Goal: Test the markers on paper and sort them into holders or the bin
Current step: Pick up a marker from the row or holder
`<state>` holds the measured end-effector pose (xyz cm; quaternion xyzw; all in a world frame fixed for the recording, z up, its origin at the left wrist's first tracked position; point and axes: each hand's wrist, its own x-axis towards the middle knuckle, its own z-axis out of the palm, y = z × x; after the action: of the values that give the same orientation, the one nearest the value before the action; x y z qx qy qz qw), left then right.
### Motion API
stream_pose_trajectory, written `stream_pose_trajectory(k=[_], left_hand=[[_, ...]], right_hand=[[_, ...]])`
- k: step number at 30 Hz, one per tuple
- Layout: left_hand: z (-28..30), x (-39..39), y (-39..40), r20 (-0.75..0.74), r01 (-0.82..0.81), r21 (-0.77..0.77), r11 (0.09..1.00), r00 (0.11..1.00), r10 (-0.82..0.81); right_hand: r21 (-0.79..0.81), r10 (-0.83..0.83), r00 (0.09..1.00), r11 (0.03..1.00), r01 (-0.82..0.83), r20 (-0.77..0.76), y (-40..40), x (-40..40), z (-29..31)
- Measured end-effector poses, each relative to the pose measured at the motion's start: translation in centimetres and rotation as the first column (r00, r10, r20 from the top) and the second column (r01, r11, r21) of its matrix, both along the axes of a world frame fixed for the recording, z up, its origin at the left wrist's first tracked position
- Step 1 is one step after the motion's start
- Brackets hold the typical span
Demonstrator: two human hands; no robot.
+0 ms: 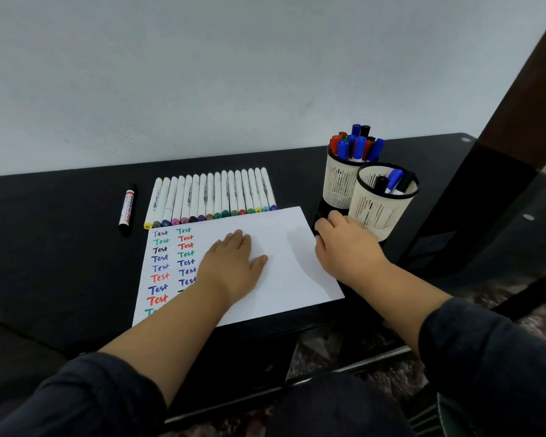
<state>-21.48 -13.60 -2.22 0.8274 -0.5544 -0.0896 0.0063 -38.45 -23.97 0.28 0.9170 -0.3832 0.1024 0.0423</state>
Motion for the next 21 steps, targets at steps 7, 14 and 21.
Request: stream_pose_trajectory(k=[7, 14, 21], left_hand=[[1.6, 3.1, 3.8, 0.043, -0.095, -0.012, 0.995, 0.995, 0.095], [1.5, 9.4, 9.3, 0.107, -0.245, -0.026, 0.969, 0.963, 0.246], [0.7, 14.7, 14.0, 0.079, -0.38, -0.021, 0.925, 0.921, 0.381]], right_hand=[[-0.135, 0.21, 0.975, 0.967, -0.217, -0.065, 2.5, 4.0, 2.0], [-0.085, 0.381, 0.923, 0.919, -0.384, -0.058, 4.6, 10.7, 1.9], [-0.095, 0.516, 0.855, 0.85, -0.518, -0.051, 5.9, 19.0, 1.3]])
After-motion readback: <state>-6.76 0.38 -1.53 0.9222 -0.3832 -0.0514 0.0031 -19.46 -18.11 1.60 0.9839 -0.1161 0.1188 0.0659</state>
